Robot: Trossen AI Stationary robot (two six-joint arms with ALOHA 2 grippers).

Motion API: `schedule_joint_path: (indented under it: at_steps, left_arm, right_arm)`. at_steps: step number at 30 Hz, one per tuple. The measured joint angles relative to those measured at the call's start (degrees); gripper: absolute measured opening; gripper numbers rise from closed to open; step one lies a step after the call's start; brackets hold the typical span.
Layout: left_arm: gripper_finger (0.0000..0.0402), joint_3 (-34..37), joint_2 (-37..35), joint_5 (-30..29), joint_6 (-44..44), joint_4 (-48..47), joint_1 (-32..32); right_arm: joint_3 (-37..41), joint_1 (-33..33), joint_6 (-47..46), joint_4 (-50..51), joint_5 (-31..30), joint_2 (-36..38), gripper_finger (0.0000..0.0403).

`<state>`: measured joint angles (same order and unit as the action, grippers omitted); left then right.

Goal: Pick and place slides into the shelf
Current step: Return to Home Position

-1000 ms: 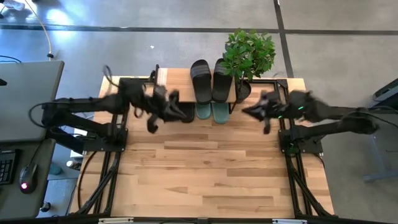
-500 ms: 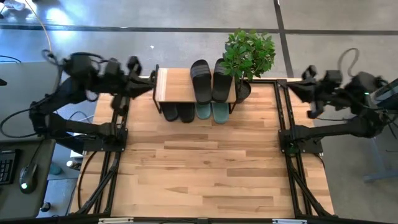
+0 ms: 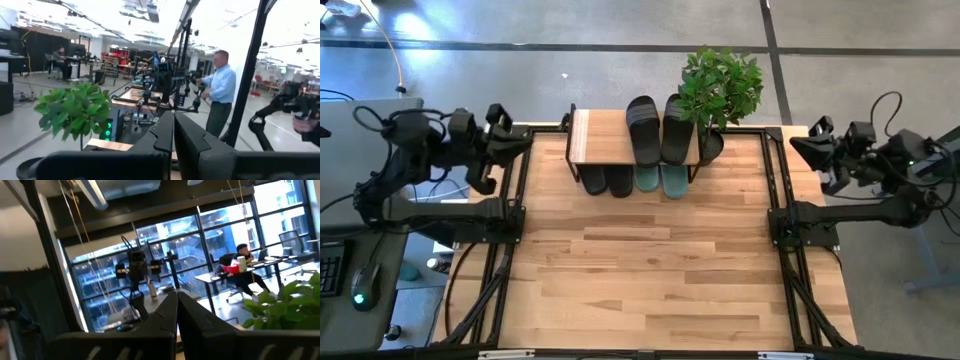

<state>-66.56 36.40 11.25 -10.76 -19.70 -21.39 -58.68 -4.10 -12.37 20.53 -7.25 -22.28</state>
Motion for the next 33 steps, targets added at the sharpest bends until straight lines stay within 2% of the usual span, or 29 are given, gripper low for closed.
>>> schedule_joint_path:
  at_steps: [11,18,33]
  left_arm:
    - [0.0005,8.3,-10.3,-1.9,-2.6,0.2,0.0]
    - [0.0005,12.4,-16.2,-3.3,-3.3,0.2,0.0]
    - [0.0005,22.6,-28.1,-6.0,-7.5,0.3,0.0]
  right_arm:
    - [17.1,0.0,-4.1,-12.3,0.3,13.3,0.0000]
    - [23.7,0.0,-5.7,-13.9,-1.8,22.1,0.0000]
    - [26.0,0.0,-6.8,-15.8,-3.7,21.3,0.0000]
